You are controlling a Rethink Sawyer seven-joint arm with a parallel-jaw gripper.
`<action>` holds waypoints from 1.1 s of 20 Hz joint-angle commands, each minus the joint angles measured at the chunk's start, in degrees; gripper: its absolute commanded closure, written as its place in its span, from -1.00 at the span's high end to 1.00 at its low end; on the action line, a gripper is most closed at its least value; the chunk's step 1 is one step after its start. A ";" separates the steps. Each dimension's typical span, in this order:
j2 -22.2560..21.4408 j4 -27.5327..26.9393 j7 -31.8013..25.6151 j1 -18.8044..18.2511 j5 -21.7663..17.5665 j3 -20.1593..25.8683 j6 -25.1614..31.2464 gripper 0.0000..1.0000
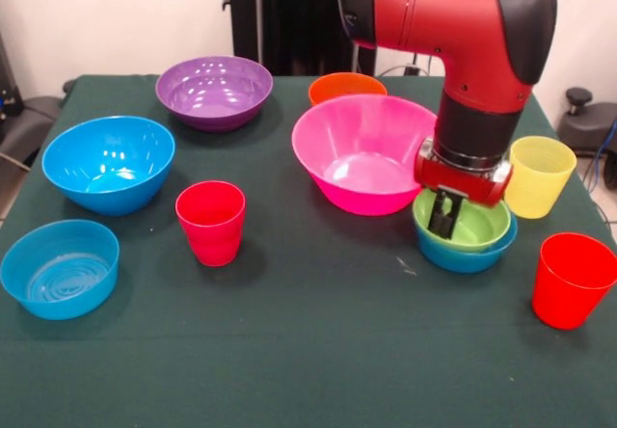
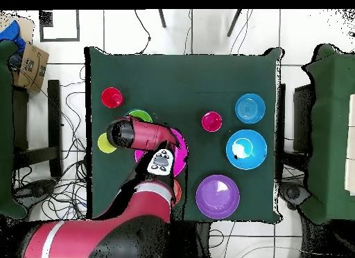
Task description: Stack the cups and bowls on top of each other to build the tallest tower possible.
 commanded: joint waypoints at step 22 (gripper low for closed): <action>8.00 -11.99 4.31 -3.36 -0.40 2.06 -1.96 -1.00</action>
